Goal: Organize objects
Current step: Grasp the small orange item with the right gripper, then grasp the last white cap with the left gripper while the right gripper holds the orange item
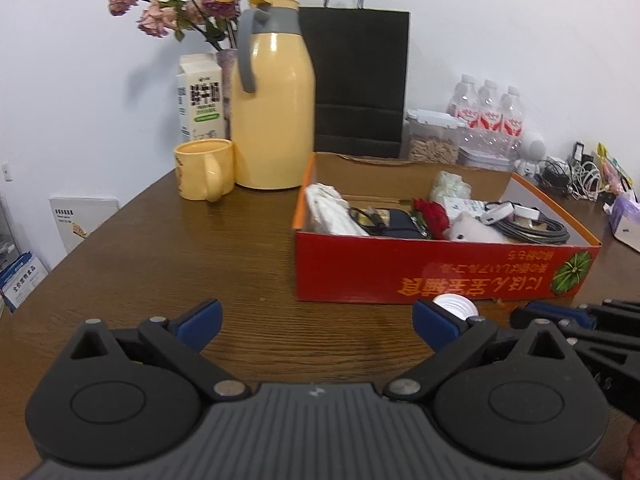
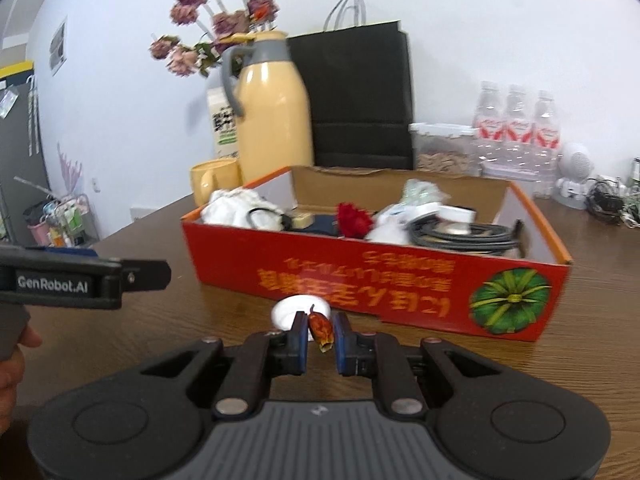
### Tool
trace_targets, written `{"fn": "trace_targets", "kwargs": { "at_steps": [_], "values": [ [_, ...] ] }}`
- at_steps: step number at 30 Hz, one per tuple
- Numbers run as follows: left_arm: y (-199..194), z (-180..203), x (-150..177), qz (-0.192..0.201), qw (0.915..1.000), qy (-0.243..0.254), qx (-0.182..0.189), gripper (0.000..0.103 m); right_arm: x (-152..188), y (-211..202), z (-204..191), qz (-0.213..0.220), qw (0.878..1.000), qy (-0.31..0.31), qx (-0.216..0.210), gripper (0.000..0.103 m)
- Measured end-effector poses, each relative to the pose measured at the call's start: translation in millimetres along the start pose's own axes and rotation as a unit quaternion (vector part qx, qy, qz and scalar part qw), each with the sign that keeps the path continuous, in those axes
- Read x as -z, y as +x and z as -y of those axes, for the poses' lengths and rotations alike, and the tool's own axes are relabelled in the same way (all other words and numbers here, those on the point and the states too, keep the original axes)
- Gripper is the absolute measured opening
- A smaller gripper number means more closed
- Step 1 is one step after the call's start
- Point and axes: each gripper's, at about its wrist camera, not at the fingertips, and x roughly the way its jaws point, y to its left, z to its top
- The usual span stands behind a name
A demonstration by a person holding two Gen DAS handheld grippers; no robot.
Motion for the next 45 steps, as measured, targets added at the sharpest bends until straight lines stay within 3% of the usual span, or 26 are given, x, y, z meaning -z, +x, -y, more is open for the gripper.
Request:
{"fn": "trace_targets", "kwargs": {
  "at_steps": [14, 23, 29, 30, 32, 34, 40, 45],
  "values": [
    [42, 58, 0, -0.043, 0.9977, 0.052, 0.012, 0.103, 3, -23, 66, 0.029, 0.997, 0.044, 0.059, 0.012],
    [73, 96, 1, -0.067, 0.9941, 0.083, 0.021, 0.103, 6, -27, 74, 0.035, 0.996, 0.050, 0.060, 0.012],
    [83, 99, 2, -0.082, 0.9933, 0.077, 0.026, 0.103, 8, -24, 70, 0.029, 0.997, 0.042, 0.054, 0.012],
    [83, 99, 2, -0.082, 0.9935, 0.075, 0.026, 0.100, 8, -24, 70, 0.028, 0.997, 0.041, 0.053, 0.012],
    [84, 97, 2, -0.084, 0.9935, 0.068, 0.035, 0.083, 8, -24, 69, 0.028, 0.997, 0.041, 0.053, 0.012],
    [81, 95, 1, -0.080, 0.9935, 0.058, 0.055, 0.043, 8, -24, 69, 0.028, 0.997, 0.041, 0.054, 0.012],
    [71, 101, 5, -0.065, 0.9929, 0.075, 0.066, 0.041, 9, -22, 67, 0.024, 0.997, 0.039, 0.055, 0.012],
    [62, 95, 5, -0.051, 0.9948, 0.061, 0.064, 0.041, 9, -21, 67, 0.025, 0.998, 0.036, 0.055, 0.012]
  ]
}}
